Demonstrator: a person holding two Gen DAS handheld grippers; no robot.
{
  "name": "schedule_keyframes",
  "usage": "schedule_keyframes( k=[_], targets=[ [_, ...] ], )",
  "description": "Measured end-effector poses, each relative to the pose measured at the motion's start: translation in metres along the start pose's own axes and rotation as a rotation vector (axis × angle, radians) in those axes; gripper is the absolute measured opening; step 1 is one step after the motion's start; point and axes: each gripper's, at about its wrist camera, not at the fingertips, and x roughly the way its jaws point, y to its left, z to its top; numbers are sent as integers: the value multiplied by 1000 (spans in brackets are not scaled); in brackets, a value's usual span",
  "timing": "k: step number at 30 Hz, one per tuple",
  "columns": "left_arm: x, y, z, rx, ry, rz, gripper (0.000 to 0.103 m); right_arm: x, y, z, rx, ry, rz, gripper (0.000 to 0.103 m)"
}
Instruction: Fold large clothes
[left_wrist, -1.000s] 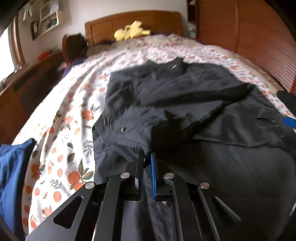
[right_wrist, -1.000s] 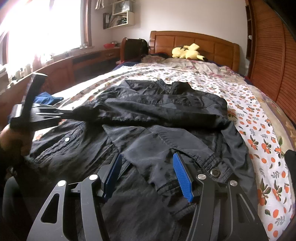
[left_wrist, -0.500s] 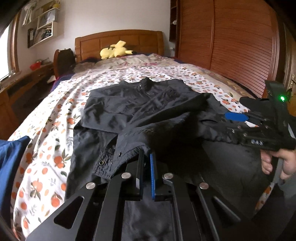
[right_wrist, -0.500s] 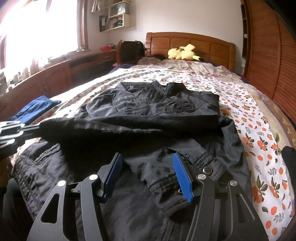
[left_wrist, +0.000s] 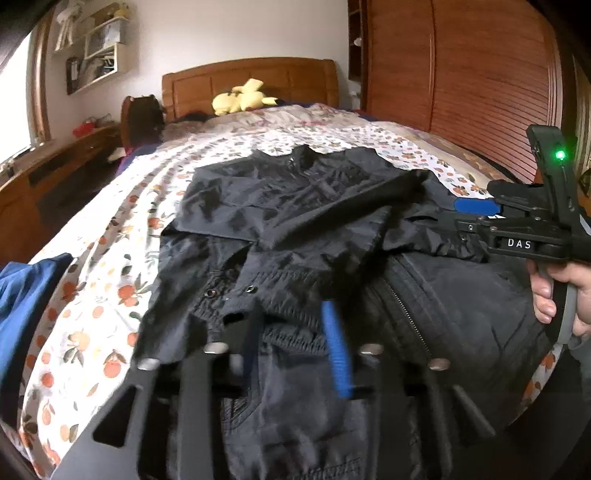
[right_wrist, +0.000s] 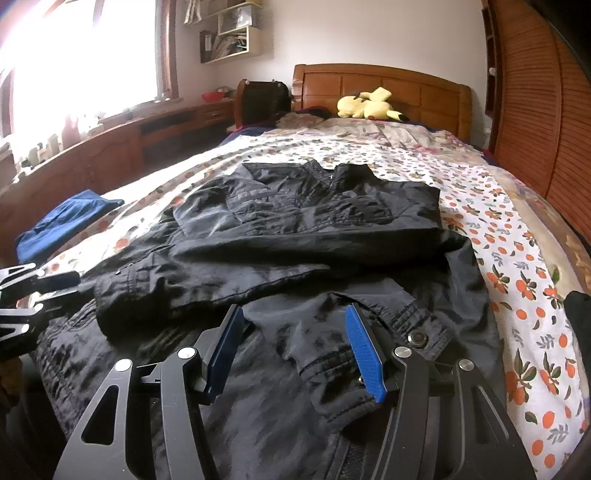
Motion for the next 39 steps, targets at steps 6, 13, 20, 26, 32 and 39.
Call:
schedule_keyframes(
  k=[6,13,20,26,32,39],
  targets=[
    [-13,14,-8,-28,-54,61,98,4,10,1,-15,4,13,55],
    [-21,38,-18,-71,-55,98,100,11,25,-2,-38,22,25,55],
    [-29,57,-28,-102,-57,124,100,19,44,-1,-62,37,49,55],
    [-38,70,-36,-127,-61,134,100,24,67,9,-91,35,88,55],
    [-47,79,-39,-131,-70,150,100,41,91,22,-136,59,104,55],
    [-56,93,-44,-142,-72,159,100,77,116,23,-172,149,123,52]
  ],
)
